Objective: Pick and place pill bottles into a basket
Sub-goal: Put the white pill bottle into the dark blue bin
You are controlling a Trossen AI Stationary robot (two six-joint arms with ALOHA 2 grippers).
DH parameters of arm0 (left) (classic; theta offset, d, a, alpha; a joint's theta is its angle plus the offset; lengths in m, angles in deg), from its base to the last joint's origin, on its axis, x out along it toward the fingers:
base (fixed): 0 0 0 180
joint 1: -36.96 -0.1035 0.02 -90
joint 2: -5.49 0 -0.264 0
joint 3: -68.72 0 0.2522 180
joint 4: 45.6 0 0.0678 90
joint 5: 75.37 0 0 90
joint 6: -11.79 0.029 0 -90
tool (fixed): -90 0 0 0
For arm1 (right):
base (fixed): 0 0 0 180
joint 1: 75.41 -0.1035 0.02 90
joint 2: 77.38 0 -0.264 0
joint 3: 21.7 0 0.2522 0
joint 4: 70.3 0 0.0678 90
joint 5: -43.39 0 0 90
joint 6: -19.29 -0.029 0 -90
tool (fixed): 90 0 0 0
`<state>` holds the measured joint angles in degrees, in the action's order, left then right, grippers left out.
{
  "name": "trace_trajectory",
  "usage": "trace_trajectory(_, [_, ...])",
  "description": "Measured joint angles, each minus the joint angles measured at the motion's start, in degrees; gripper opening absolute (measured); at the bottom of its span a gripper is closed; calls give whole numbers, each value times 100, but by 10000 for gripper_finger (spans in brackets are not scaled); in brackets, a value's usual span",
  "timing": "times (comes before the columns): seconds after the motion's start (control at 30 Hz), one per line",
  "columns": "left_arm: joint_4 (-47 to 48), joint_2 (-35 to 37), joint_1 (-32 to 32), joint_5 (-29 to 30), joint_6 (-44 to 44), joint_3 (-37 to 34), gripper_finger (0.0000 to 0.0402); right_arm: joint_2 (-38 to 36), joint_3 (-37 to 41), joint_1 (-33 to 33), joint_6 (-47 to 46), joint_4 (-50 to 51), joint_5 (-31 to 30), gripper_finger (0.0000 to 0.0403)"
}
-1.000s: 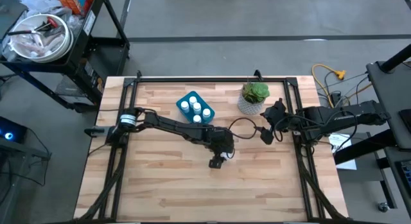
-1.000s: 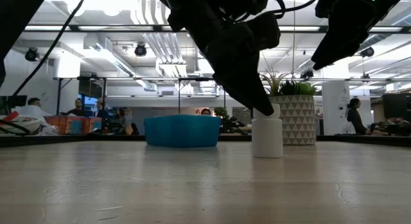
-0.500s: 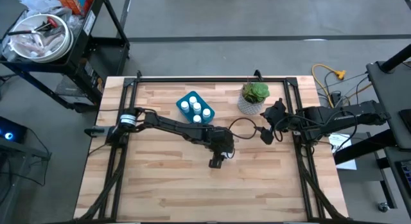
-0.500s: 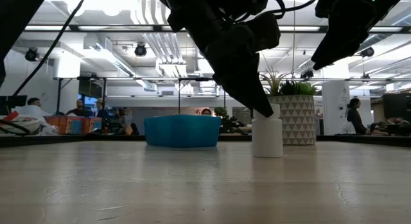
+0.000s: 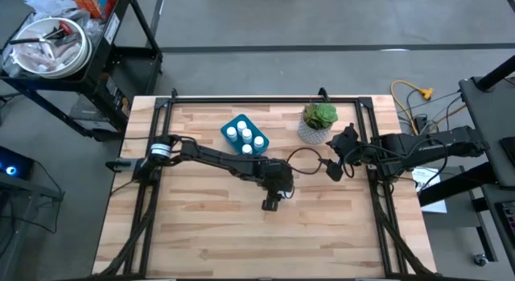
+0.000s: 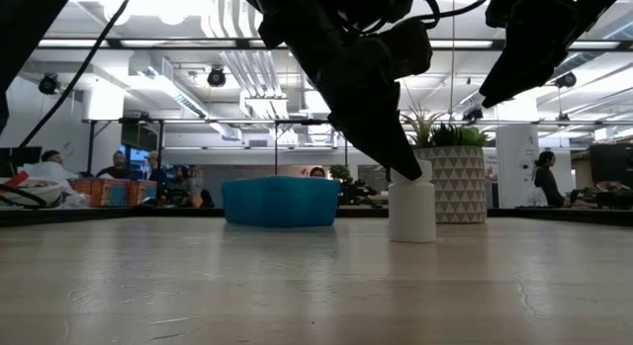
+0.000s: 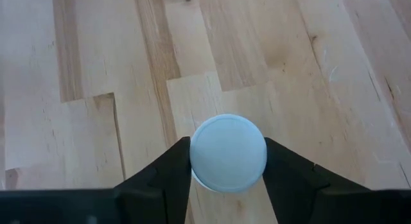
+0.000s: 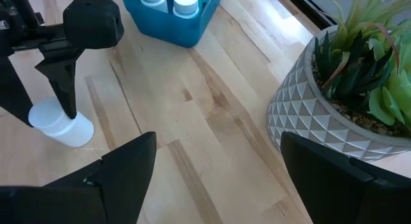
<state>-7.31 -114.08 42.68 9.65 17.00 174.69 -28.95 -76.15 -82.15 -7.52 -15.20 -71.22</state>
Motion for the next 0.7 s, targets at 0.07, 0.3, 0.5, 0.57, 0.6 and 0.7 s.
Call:
trace_trajectory(0.07, [14, 2, -10, 0, -3, 45, 152, 0, 0, -1, 0, -1, -1, 325])
trace_trajectory(0.3, [203, 261, -191, 26, -46, 211, 151, -3, 0, 1, 0, -2, 1, 325])
trace_trajectory(0.5, [519, 570, -434, 131, -52, 144, 150, -55, -2, 3, 19, 3, -1, 325])
trace_trajectory(0.57, [667, 670, -507, 210, -55, 116, 150, -107, -2, 3, 23, 18, 3, 325])
trace_trajectory(0.6, [792, 725, -544, 244, -57, 106, 150, -130, -2, 3, 22, 7, -1, 325])
trace_trajectory(0.7, [910, 862, -642, 326, -55, 102, 150, -220, -2, 3, 24, 18, -21, 325])
